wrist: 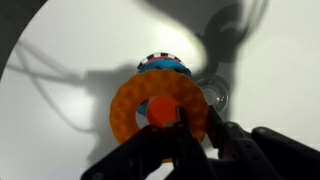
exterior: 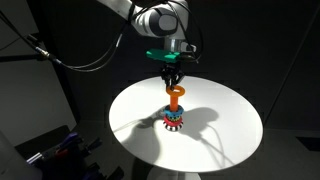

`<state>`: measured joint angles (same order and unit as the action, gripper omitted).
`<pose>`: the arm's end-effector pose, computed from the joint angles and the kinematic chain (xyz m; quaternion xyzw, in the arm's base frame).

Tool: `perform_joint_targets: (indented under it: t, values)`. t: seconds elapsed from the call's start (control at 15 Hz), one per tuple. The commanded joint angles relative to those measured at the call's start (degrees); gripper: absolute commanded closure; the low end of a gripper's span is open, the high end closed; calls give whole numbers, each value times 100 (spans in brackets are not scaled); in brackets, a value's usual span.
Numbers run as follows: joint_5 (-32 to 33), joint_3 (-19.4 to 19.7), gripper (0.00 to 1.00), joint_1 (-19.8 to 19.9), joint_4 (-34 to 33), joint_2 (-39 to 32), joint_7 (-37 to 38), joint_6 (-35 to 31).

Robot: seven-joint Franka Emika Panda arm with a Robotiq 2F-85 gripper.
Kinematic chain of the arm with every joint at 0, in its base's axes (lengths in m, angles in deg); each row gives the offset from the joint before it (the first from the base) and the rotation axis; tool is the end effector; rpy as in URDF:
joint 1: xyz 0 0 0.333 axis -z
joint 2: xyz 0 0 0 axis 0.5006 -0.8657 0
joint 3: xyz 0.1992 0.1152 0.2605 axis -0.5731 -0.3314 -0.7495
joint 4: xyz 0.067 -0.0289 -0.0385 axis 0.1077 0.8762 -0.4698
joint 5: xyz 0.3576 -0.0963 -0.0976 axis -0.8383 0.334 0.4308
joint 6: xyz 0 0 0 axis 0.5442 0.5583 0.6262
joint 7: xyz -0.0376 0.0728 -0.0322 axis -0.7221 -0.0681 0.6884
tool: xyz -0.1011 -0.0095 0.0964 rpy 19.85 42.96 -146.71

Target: Pick up orange ring and stack it on the rings stacking stand

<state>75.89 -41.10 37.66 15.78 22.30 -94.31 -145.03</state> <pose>0.6134 -0.1251 0.3569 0.9982 0.0289 -0.0514 0.0045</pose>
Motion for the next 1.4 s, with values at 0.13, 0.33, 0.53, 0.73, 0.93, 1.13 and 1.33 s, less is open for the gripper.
perform_joint_targets:
  t: [0.13, 0.33, 0.53, 0.73, 0.93, 1.13, 1.33]
  values:
    - [106, 14, 92, -56, -89, -39, 294, 56]
    - [133, 19, 92, -81, -83, -56, 381, 17]
    - [170, 26, 92, -100, -78, -69, 441, -9]
    - [238, 39, 92, -114, -57, -68, 530, -48]
    - [328, 56, 92, -116, -54, -68, 637, -50]
    - [362, 66, 92, -105, -58, -70, 678, -35]
    - [338, 65, 92, -92, -61, -81, 669, -27]
